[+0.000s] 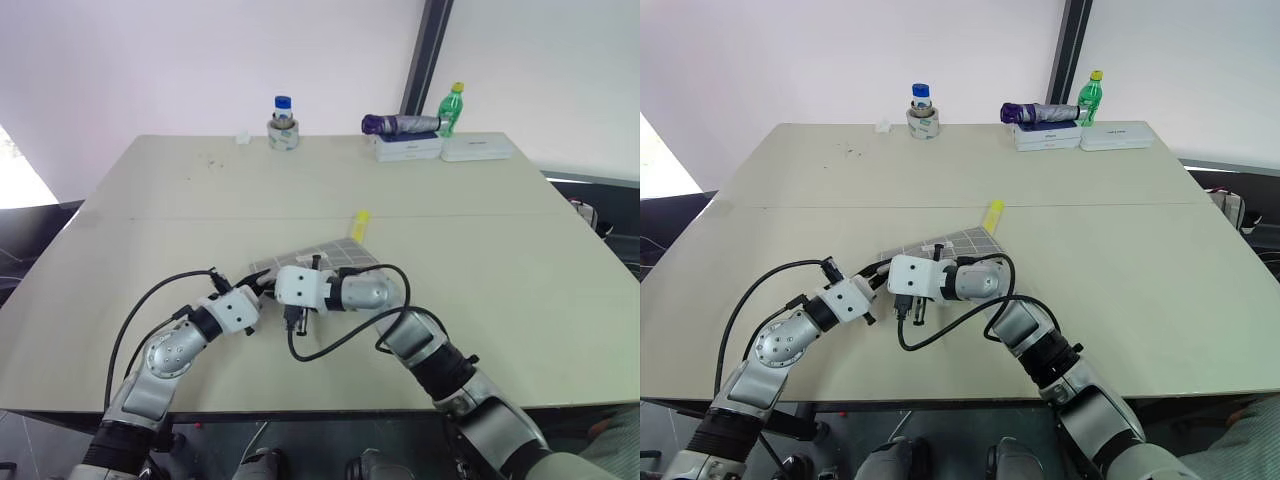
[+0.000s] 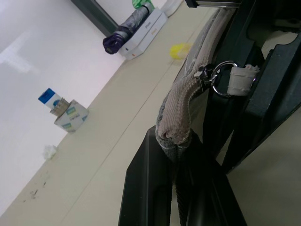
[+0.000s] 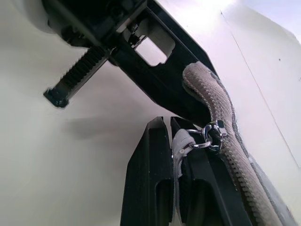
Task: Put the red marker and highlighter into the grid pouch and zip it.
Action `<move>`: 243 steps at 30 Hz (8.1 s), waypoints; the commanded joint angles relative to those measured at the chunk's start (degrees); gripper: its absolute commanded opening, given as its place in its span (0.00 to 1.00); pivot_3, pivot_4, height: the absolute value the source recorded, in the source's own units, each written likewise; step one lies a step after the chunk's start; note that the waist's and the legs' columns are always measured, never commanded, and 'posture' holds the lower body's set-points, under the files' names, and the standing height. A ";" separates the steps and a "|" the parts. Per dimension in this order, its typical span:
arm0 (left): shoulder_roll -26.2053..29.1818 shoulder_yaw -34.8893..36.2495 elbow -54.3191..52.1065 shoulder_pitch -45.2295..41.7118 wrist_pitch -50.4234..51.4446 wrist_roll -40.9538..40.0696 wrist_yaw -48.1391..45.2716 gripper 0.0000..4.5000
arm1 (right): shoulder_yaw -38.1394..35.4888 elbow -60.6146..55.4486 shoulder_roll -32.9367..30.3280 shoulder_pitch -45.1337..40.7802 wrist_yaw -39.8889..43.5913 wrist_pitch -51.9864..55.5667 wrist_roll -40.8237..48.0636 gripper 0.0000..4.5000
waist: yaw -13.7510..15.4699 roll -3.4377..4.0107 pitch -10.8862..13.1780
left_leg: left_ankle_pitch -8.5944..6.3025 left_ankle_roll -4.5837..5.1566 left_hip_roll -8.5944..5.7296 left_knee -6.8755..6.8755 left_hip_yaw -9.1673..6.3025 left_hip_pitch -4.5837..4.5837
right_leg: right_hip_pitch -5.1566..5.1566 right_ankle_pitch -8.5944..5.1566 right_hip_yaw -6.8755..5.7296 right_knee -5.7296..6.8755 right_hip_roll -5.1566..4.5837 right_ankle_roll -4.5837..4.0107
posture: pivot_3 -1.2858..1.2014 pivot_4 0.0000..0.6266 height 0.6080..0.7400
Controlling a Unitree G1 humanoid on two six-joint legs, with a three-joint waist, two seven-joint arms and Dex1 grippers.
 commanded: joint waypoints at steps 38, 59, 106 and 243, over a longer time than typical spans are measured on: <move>1.86 8.55 -2.99 1.77 1.78 -7.04 3.04 0.00 | -29.54 -37.08 -3.74 24.52 -19.77 47.36 21.39 0.67 | 1.48 -0.02 0.01 | -0.02 0.02 0.00 -0.09 -0.06 -0.06 | 0.00 0.00 -0.02 -0.12 -0.03 0.00 | 0.52 0.24 0.98; 3.82 7.34 1.28 1.05 -2.66 -7.12 0.68 0.00 | -24.25 -45.25 -4.87 35.73 -30.71 53.50 19.86 0.67 | 1.53 -0.04 0.00 | -0.04 0.03 -0.01 -0.04 -0.07 -0.08 | -0.01 -0.01 -0.01 -0.14 0.02 0.00 | 0.52 0.24 0.98; 5.47 3.46 2.20 -1.05 -3.85 -7.47 -6.65 0.00 | -8.52 -15.46 -23.59 8.31 -6.95 -2.65 -1.65 0.07 | 1.36 -0.19 -0.05 | -0.04 0.05 -0.02 0.01 -0.04 -0.06 | 0.02 -0.05 -0.02 -0.15 0.03 0.08 | 0.52 0.24 0.98; 3.46 9.66 -1.27 2.78 0.61 -14.35 -5.49 0.00 | -26.30 -28.45 -23.46 20.80 -13.83 49.69 31.45 0.79 | 1.52 -0.14 0.01 | -0.06 0.07 -0.01 -0.07 -0.05 -0.20 | -0.11 -0.04 -0.03 -0.22 -0.01 0.06 | 0.52 0.24 0.98</move>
